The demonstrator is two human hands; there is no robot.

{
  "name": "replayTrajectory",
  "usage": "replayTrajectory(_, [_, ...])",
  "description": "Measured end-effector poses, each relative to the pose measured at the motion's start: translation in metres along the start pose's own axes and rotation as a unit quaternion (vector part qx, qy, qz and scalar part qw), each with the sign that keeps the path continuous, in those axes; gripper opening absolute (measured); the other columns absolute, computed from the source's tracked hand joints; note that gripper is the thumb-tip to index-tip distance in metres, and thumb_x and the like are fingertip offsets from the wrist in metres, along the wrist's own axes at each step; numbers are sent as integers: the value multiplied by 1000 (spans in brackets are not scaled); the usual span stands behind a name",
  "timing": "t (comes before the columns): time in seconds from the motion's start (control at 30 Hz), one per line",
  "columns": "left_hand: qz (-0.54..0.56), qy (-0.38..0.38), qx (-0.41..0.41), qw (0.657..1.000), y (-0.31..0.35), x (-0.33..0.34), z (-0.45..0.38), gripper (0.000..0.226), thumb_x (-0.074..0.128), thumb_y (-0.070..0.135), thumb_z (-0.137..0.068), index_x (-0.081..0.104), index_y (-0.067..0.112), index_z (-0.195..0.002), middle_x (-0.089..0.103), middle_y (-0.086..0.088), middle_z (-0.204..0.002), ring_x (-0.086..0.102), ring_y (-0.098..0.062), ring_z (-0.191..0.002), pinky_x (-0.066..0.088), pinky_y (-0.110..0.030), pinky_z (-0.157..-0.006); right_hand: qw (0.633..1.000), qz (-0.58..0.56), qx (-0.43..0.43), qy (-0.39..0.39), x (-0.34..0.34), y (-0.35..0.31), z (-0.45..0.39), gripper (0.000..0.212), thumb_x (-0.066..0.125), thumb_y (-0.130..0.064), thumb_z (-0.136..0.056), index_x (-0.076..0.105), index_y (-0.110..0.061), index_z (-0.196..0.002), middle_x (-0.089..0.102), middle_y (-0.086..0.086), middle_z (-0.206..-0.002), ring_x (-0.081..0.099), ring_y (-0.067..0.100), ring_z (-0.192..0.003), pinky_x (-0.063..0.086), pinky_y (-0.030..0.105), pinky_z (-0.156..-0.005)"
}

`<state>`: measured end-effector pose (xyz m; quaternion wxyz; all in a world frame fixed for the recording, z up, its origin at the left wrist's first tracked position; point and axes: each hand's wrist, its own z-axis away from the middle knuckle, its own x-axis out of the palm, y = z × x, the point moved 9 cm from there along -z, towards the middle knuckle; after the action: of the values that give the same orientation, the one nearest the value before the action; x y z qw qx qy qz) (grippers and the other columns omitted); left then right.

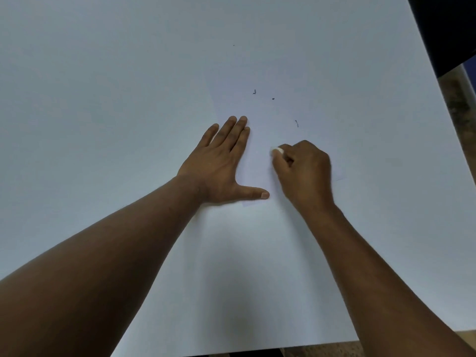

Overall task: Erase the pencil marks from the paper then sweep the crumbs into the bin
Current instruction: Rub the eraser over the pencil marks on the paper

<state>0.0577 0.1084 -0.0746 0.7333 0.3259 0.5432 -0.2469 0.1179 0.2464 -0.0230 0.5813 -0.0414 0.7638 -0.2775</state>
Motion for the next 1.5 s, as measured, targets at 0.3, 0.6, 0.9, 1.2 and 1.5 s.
replayTrajectory(0.3, [10,13,0,1000,1,-3,1,133,14,102,-68,-11,12,-162,-19,-3,-171,-22,-17,-156,-6,-45,-128,994,-104,20,-2,5,-21,13,23,56,-25,-98,74,-11,-100,73,-1,-80,64,11,-72,53,28,-72])
replayTrajectory(0.6, [13,15,-2,1000,0,-3,1,129,15,100,-71,-10,12,-163,-20,-2,-170,-23,-15,-155,-7,-44,-128,999,-22,34,-27,10,-22,7,18,61,-24,-91,64,-9,-101,66,3,-76,62,21,-69,45,26,-63])
replayTrajectory(0.9, [17,10,-6,1000,-1,-4,0,133,19,104,-70,-14,15,-162,-26,1,-169,-28,-13,-153,-9,-44,-128,978,-84,190,33,-26,55,12,16,63,-26,-90,66,-12,-97,55,-11,-66,56,12,-64,44,24,-65])
replayTrajectory(1.2, [40,14,-3,999,1,-6,-1,133,24,104,-69,-14,17,-162,-22,1,-170,-26,-13,-154,-9,-44,-128,974,-139,178,9,-13,50,20,14,65,-27,-90,66,-17,-100,53,-13,-68,52,5,-65,40,16,-64])
replayTrajectory(1.5, [58,25,79,995,42,-12,-33,135,32,101,-70,-10,12,-163,-15,-1,-172,-24,-16,-155,-6,-43,-128,964,-181,192,-27,-10,57,20,15,66,-29,-88,66,-22,-101,61,-10,-75,66,13,-74,52,27,-69])
